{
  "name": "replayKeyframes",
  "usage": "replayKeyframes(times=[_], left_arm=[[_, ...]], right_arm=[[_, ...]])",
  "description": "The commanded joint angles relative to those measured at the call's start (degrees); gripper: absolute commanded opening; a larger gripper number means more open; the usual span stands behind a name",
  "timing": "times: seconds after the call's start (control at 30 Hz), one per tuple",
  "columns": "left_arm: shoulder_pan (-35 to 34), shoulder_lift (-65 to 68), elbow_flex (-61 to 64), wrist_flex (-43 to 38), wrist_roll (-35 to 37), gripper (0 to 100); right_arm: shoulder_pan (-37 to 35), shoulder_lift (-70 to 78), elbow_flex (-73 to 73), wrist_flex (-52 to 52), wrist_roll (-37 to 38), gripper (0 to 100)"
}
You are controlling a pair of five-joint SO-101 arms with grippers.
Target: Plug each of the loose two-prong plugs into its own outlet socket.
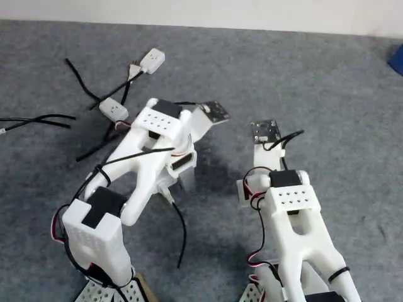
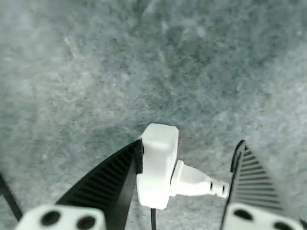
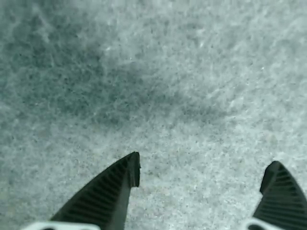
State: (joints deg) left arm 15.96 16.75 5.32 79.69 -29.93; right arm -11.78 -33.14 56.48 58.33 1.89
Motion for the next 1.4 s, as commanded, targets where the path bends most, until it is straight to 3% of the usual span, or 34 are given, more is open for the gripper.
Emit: replayKeyframes(times=[0.0,0.53,0.9,1.27,1.37], left_arm=[[-2.42,0.31,0.84,-0.35,0.09,30],[-6.37,0.31,1.89,0.00,-2.29,30],[-11.12,0.40,2.07,4.13,-7.91,1],[-19.38,-0.31,0.13,3.96,-10.29,0],[-25.19,-0.31,-5.67,4.48,-10.55,0]], right_arm=[[0.31,0.04,-0.22,-0.92,0.62,38.3],[0.31,0.04,-0.22,-0.92,0.62,38.3],[0.31,0.04,-0.22,-0.92,0.62,38.3],[0.31,0.04,-0.22,-0.92,0.62,38.3],[0.31,0.04,-0.22,-0.92,0.62,38.3]])
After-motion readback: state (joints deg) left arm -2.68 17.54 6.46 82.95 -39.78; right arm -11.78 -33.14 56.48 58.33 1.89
